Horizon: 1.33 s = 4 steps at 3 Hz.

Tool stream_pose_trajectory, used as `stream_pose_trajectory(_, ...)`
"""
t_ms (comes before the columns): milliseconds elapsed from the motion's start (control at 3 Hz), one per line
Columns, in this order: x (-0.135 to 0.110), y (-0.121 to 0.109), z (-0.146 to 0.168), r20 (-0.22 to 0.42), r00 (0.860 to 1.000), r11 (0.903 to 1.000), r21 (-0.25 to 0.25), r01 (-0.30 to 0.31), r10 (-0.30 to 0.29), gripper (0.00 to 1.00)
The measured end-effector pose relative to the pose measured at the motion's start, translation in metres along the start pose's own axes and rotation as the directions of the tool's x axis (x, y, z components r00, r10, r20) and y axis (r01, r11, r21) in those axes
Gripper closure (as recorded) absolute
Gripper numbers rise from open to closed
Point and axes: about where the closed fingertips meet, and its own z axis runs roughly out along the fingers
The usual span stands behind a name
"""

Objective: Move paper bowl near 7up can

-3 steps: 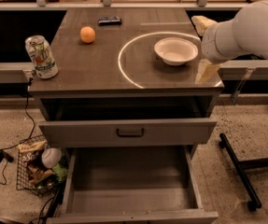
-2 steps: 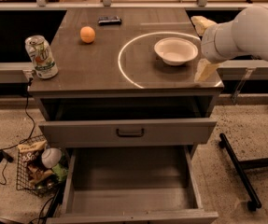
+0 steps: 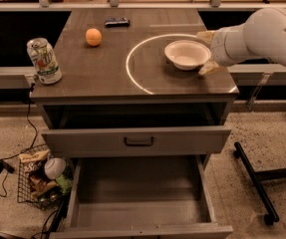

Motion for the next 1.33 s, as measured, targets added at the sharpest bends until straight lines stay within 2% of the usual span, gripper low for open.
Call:
stream_pose_trajectory(1000,-0.0040,0.0018,0.0025,0.004,1.000,1.0000,-0.005,0.002,-0.002,1.00)
stream_pose_trajectory(1333,-0.0041,0.0018,0.0026,0.004,1.000,1.0000,-0.005,0.002,-0.002,1.00)
